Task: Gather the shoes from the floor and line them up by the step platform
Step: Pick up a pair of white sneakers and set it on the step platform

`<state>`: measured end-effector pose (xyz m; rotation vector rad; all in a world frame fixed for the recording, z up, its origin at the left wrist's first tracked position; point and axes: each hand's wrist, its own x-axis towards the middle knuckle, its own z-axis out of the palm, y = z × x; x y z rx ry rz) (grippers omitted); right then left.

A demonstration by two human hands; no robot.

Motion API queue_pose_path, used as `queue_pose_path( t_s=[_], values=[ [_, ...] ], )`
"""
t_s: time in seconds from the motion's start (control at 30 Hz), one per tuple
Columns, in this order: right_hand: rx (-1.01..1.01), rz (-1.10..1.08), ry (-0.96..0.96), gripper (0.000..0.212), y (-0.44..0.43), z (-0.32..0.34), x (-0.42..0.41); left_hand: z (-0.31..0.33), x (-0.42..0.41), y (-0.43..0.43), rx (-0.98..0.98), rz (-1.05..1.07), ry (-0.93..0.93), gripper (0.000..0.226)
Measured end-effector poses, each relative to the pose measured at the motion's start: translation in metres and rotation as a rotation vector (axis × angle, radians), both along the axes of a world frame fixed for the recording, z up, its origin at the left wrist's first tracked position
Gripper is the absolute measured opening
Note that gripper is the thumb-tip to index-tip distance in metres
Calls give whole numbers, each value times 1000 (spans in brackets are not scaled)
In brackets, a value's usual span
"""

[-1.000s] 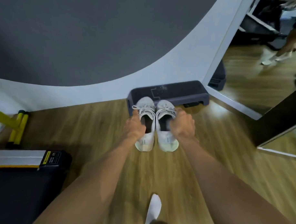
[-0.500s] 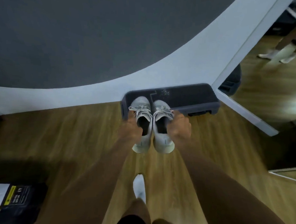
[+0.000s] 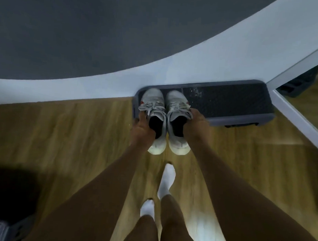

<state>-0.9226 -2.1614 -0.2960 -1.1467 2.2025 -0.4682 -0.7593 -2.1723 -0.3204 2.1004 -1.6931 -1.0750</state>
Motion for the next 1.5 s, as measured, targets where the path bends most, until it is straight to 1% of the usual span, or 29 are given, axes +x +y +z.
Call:
queue_pose_path(
  t_s=[0.1, 0.27, 0.4, 0.53, 0.63, 0.8, 1.0, 1.17, 1.27, 1.43, 1.5],
  values=[
    [16, -4, 12, 56, -48, -51, -15, -57, -12, -41, -1, 40, 30, 71],
    [13, 70, 30, 54, -116, -140, -20, -153, -14, -98, 3, 70, -18, 78],
    [-10, 122, 42, 51, -155, -211, -11, -227, -7, -137, 7, 103, -41, 78],
    [-18, 21, -23, 58, -176, -272, 5, -287, 2, -167, -5, 118, -73, 80],
    [-9, -39, -34, 59, -184, -305, 12, -318, 4, -178, -8, 120, -93, 79],
    [-30, -147, -47, 54, -193, -336, 14, -341, -5, -183, -9, 176, -61, 80],
    [-80, -194, -57, 53, -208, -353, 9, -356, -2, -196, 73, 198, 37, 79],
    [-140, -222, -66, 48, -213, -356, 3, -355, -2, -200, 120, 147, 29, 82],
    [-155, -238, -63, 49, -216, -356, 2, -352, -4, -200, 131, 153, 17, 85],
    [-25, -38, -93, 56, -215, -355, 2, -346, -12, -196, 106, 138, -13, 82],
    [8, 19, -84, 57, -213, -354, -1, -344, -14, -196, 129, 110, -17, 83]
  ],
)
